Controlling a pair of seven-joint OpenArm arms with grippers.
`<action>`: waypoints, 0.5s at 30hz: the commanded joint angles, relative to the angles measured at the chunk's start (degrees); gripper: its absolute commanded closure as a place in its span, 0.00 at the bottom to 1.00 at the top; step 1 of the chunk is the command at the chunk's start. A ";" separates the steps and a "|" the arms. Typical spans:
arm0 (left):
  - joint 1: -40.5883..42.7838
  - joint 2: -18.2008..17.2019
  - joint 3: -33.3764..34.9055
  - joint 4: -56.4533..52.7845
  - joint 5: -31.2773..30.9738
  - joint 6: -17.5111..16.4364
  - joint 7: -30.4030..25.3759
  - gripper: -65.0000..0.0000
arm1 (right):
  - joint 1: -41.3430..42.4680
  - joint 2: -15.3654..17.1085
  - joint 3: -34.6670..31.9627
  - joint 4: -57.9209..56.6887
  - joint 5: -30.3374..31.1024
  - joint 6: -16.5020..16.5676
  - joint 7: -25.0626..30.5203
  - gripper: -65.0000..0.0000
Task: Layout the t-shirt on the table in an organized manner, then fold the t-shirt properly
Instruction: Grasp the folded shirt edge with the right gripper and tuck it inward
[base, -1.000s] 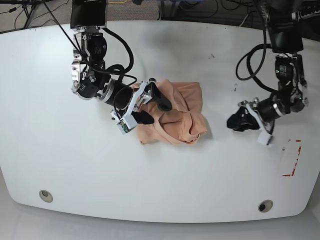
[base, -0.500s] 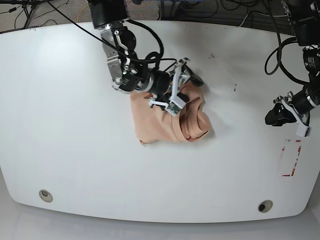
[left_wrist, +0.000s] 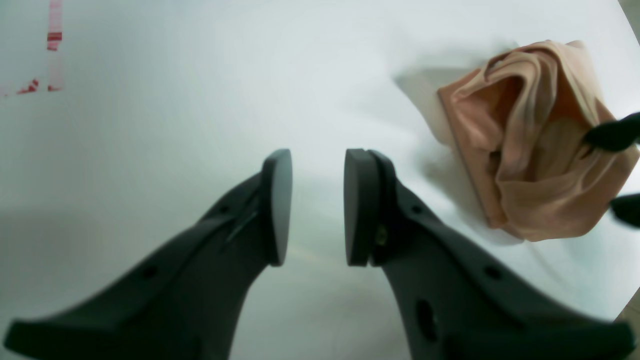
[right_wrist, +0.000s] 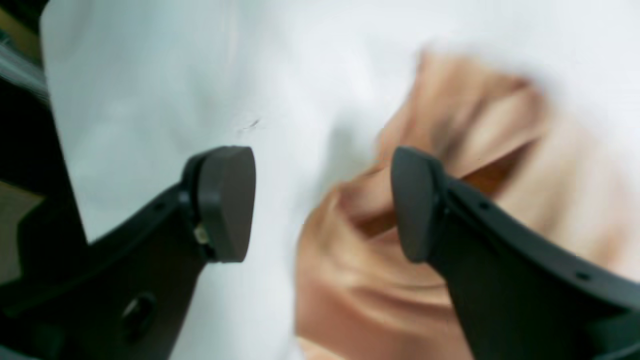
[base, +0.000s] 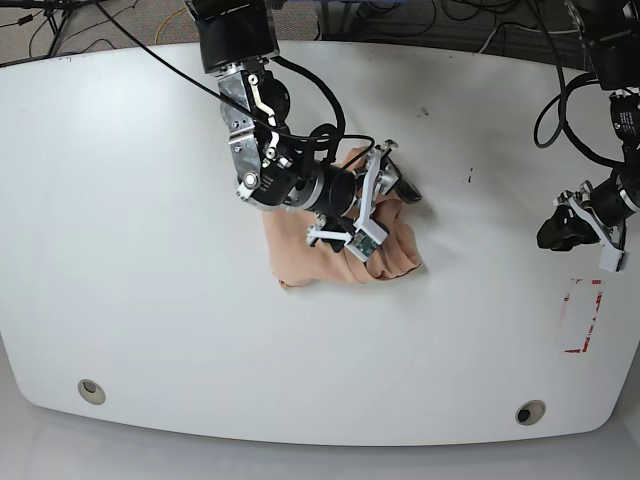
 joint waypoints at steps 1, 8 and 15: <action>-0.93 -1.30 -0.37 1.02 -1.21 -0.30 -1.10 0.75 | 1.62 2.00 2.84 3.74 1.27 0.14 1.90 0.38; -0.93 -1.30 -0.28 1.02 -1.04 -0.30 -1.10 0.75 | 2.41 5.78 4.68 0.57 1.27 0.50 1.90 0.38; 0.13 -1.30 -0.20 1.02 -1.04 -0.30 -1.10 0.75 | 2.23 4.99 2.22 -4.88 1.27 0.50 4.80 0.38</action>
